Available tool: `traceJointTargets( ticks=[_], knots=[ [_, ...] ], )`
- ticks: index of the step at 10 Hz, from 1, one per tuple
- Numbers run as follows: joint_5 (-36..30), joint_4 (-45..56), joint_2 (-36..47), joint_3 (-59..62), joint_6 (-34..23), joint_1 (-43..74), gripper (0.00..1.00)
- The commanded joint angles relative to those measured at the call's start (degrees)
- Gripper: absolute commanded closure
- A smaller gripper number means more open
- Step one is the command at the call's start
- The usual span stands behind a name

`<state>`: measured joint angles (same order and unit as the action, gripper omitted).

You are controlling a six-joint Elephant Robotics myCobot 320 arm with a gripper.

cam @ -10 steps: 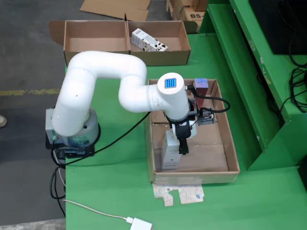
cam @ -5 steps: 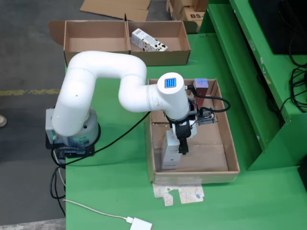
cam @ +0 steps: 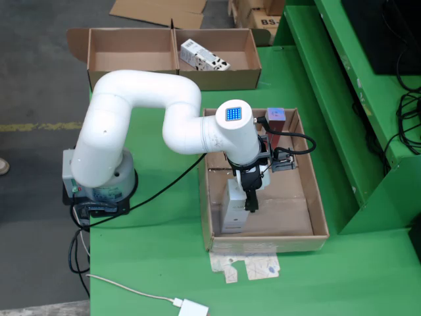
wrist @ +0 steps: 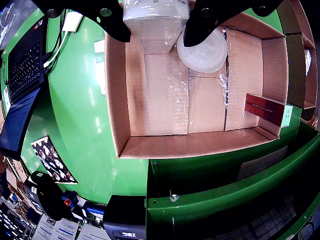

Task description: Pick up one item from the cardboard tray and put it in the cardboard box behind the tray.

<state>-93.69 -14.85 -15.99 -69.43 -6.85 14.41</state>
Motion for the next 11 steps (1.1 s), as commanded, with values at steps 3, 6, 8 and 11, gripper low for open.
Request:
traceJointTargets(
  ticks=[3,6,8,11],
  knots=[
    [-0.6,0.5,0.8,0.4,-0.1,-0.6,1.0],
    [-1.3,-1.0,4.3,-2.8,-0.9,-0.2,1.0],
    [-0.8,1.1,8.5,-2.1,-0.2,-1.3,1.0],
    [-0.4,4.1,11.3,1.2,0.4,-2.5,1.0]
  ],
)
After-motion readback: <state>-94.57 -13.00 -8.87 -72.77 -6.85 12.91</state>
